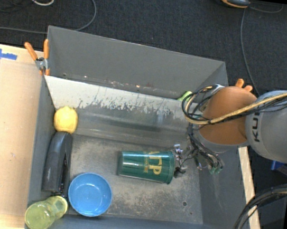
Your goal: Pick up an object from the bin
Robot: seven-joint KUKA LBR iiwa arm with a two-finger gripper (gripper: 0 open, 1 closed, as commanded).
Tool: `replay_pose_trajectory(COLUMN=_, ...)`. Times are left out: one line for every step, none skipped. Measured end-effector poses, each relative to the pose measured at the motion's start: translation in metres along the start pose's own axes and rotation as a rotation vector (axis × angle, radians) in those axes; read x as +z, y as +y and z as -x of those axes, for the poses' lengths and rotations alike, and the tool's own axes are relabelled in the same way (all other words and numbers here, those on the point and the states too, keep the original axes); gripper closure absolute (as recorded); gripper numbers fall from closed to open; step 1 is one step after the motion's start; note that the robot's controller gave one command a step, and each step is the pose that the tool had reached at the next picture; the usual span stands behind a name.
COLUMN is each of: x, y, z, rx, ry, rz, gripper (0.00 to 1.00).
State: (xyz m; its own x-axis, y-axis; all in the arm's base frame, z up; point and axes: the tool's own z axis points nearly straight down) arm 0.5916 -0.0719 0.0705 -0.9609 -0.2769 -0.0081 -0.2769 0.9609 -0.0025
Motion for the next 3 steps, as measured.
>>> replay_pose_trajectory(x=0.0, y=-0.002, z=-0.009, rx=-0.002, ry=0.003, rz=-0.002, gripper=1.0)
replay_pose_trajectory(x=0.0, y=0.011, z=0.002, rx=-0.012, ry=0.0, rz=-0.002, gripper=1.0)
replay_pose_trajectory(x=0.0, y=0.031, z=0.01, rx=-0.03, ry=0.001, rz=-0.001, gripper=1.0)
